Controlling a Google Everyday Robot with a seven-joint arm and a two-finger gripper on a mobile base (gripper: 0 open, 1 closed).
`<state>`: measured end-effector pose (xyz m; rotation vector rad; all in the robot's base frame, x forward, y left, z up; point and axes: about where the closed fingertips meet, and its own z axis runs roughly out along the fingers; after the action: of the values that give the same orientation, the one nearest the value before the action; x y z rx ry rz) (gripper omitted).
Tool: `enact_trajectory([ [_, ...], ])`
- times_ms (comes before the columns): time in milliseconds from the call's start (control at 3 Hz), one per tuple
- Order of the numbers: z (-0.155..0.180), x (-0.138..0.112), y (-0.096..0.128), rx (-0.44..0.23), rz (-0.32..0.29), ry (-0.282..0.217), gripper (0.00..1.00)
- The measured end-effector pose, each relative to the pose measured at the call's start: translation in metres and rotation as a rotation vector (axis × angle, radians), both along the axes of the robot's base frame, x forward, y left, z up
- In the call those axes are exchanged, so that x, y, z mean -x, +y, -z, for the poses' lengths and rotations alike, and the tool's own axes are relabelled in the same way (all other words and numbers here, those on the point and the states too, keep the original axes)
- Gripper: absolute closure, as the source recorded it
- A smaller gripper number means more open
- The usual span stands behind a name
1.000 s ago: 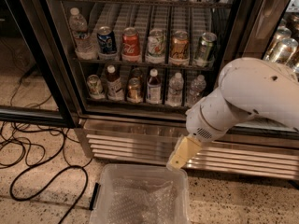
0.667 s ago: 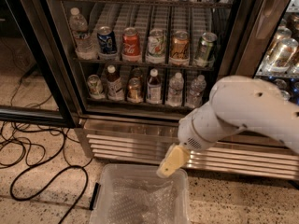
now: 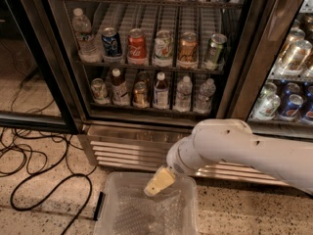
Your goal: Pick orange can from bottom shelf of fridge
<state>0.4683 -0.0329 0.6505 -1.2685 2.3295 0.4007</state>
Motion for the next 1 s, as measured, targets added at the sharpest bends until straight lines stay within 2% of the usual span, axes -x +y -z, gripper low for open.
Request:
enact_trajectory([
  [333, -0.001, -0.004, 0.002, -0.01, 0.019, -0.01, 0.0],
  [667, -0.002, -0.002, 0.008, -0.018, 0.002, -0.028, 0.0],
  [1000, 0.027, -0.011, 0.022, -0.053, 0.039, -0.019, 0.0],
])
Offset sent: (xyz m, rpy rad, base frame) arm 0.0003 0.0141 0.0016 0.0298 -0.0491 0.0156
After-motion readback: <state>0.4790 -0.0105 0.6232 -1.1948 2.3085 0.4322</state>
